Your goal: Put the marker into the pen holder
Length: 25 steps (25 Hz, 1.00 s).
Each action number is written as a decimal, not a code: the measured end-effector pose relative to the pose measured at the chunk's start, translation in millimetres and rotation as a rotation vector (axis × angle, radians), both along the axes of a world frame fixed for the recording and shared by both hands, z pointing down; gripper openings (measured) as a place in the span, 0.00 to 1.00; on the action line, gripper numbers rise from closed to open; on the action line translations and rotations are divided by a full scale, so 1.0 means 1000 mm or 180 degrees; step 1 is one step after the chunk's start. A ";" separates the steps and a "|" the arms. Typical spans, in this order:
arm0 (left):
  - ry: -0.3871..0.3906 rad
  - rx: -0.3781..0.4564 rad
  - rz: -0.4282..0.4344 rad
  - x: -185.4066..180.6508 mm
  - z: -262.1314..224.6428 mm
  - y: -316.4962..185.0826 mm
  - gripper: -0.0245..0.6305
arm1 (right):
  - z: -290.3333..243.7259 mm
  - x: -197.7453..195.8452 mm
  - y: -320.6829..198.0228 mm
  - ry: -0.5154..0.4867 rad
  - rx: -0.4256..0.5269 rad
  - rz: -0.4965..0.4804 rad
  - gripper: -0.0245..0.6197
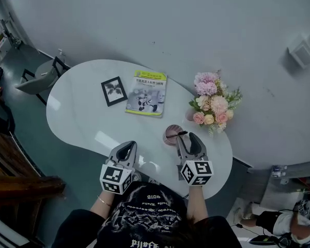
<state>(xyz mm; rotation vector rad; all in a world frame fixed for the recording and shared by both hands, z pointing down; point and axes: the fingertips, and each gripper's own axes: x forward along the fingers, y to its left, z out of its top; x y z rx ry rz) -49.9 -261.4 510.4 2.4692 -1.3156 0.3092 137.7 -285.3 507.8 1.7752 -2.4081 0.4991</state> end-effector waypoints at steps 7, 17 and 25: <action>0.0052 0.0014 0.0181 0.015 -0.002 0.004 0.07 | -0.015 0.002 0.018 -0.0031 0.0101 0.0084 0.38; 0.0123 0.0014 0.0403 0.031 -0.003 0.011 0.07 | -0.012 0.012 0.048 0.0011 0.0080 0.0235 0.38; 0.0155 -0.0002 0.0492 0.038 0.000 0.015 0.07 | -0.012 0.014 0.062 0.0066 0.0084 0.0261 0.17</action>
